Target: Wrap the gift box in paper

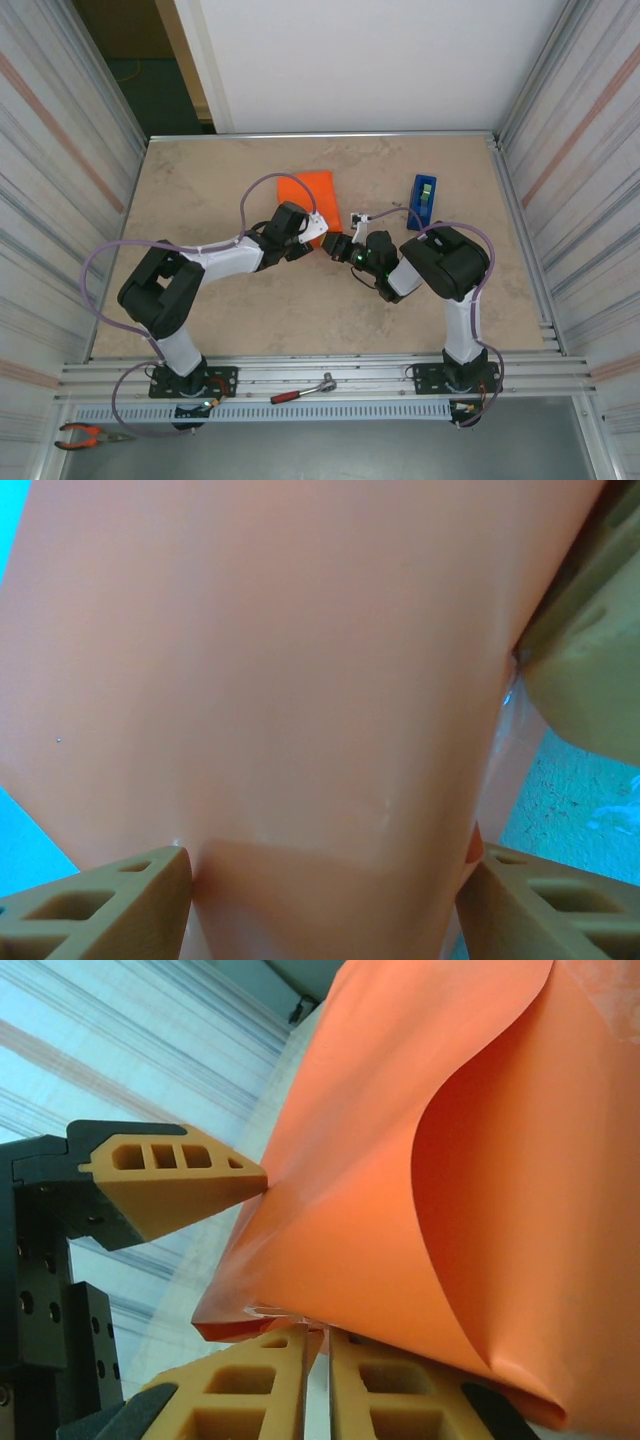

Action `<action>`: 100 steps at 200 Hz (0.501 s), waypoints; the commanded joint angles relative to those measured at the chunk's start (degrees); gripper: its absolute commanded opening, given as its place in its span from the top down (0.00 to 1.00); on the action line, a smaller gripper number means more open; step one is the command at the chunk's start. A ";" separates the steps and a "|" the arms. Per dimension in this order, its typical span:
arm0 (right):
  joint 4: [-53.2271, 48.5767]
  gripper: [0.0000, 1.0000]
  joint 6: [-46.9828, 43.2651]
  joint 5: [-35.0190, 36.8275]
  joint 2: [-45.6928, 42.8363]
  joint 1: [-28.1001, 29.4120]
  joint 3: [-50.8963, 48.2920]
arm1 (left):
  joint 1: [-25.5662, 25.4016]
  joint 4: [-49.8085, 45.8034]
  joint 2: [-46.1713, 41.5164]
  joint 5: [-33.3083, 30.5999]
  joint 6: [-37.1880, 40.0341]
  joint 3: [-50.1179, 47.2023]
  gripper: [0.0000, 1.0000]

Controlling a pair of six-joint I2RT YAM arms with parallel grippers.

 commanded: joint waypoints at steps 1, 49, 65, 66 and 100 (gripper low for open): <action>0.57 0.84 0.61 0.62 -1.11 -0.31 0.29 | -0.48 -4.24 1.79 0.66 0.53 -0.08 0.31; -0.19 0.82 0.61 0.94 -1.76 -0.31 -0.98 | -0.52 -4.26 1.86 0.59 0.56 0.01 0.31; -0.41 0.82 0.65 0.93 -1.99 -0.31 -1.25 | -0.57 -4.32 1.99 0.59 0.52 0.08 0.31; -0.41 0.82 0.63 0.94 -2.01 -0.31 -1.25 | -0.57 -4.34 1.96 0.58 0.54 0.09 0.31; -1.37 0.82 0.44 1.11 -2.52 -0.32 -1.43 | -0.57 -4.42 1.93 0.56 0.46 0.09 0.31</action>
